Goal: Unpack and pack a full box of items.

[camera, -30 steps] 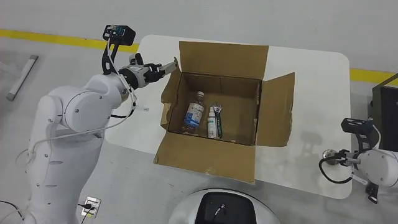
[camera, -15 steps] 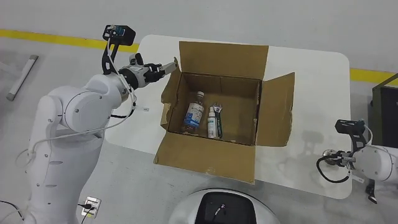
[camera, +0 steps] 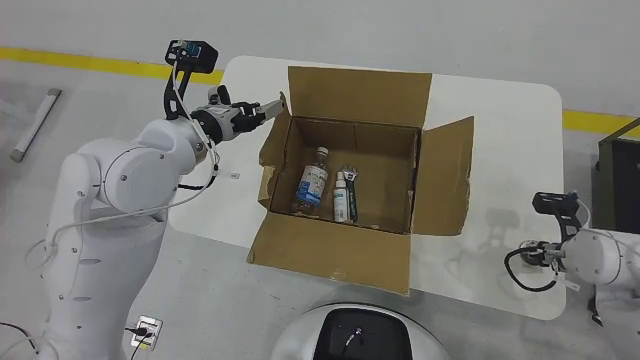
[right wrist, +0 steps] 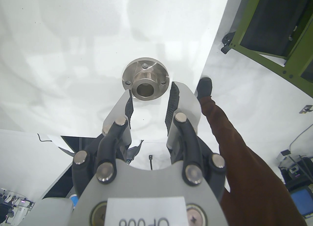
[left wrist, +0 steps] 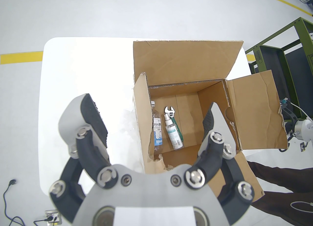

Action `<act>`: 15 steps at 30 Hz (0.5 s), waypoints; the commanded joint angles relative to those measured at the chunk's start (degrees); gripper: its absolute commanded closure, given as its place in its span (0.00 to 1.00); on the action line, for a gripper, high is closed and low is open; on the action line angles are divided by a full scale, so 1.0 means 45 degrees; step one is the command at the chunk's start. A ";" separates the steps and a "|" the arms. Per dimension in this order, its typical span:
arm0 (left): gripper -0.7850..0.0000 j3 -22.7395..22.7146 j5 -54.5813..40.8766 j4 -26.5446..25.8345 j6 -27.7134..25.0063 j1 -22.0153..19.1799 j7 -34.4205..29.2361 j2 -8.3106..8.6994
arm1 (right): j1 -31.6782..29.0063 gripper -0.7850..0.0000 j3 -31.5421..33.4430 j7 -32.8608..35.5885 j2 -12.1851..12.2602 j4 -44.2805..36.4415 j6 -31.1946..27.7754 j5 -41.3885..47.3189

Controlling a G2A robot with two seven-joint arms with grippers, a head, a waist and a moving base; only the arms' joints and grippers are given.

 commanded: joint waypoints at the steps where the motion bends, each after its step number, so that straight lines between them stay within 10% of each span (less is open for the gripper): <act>1: 0.00 0.0000 0.0000 0.0000 0.0000 0.0000 0.0000 0.0000 | 0.0105 0.56 -0.0091 0.0000 0.0012 0.0141 0.0000 -0.0037; 15: 0.00 0.0000 0.0000 0.0000 0.0000 0.0000 0.0000 0.0000 | 0.0624 0.71 -0.0664 0.0000 0.0004 0.0814 0.0000 -0.0133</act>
